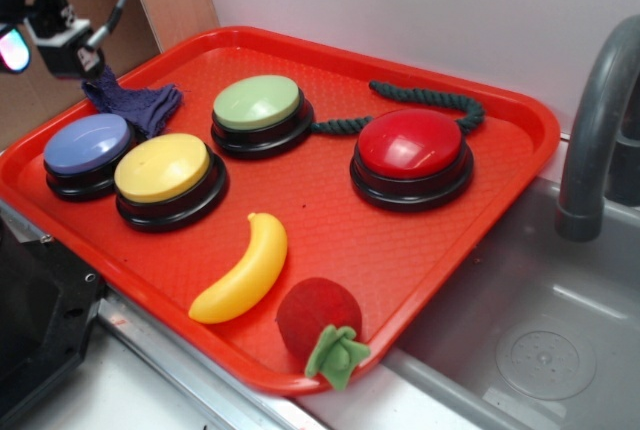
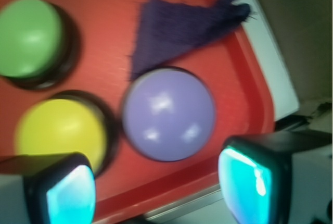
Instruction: Push the purple button.
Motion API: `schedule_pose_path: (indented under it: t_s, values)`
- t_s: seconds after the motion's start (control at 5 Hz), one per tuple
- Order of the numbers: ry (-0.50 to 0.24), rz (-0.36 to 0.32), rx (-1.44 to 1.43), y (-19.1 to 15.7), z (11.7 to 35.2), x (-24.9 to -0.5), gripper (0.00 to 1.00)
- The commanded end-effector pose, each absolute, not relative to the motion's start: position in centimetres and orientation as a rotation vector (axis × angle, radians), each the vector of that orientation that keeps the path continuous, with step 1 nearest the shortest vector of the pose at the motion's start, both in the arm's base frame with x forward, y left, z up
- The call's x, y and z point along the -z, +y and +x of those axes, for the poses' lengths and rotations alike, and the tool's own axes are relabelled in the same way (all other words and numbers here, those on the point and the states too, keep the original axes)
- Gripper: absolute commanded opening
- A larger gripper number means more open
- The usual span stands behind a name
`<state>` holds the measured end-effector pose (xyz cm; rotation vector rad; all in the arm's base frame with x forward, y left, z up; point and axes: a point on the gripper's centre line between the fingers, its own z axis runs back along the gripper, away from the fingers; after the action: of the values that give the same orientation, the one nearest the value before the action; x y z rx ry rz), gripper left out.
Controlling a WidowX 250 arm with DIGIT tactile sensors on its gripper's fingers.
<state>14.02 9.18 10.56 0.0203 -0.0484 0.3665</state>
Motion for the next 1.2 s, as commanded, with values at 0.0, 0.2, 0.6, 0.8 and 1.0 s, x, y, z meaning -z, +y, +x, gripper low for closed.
schedule_pose_path:
  t_s: [0.0, 0.2, 0.6, 0.8, 1.0]
  values:
    - [-0.064, 0.040, -0.325, 9.25, 15.02, -10.40, 1.00]
    - [-0.063, 0.031, -0.290, 8.50, 15.46, -10.19, 1.00]
    - [-0.058, -0.004, -0.274, 8.59, 15.49, -10.04, 1.00]
    - [-0.058, -0.004, -0.274, 8.59, 15.49, -10.04, 1.00]
    - [-0.058, -0.004, -0.274, 8.59, 15.49, -10.04, 1.00]
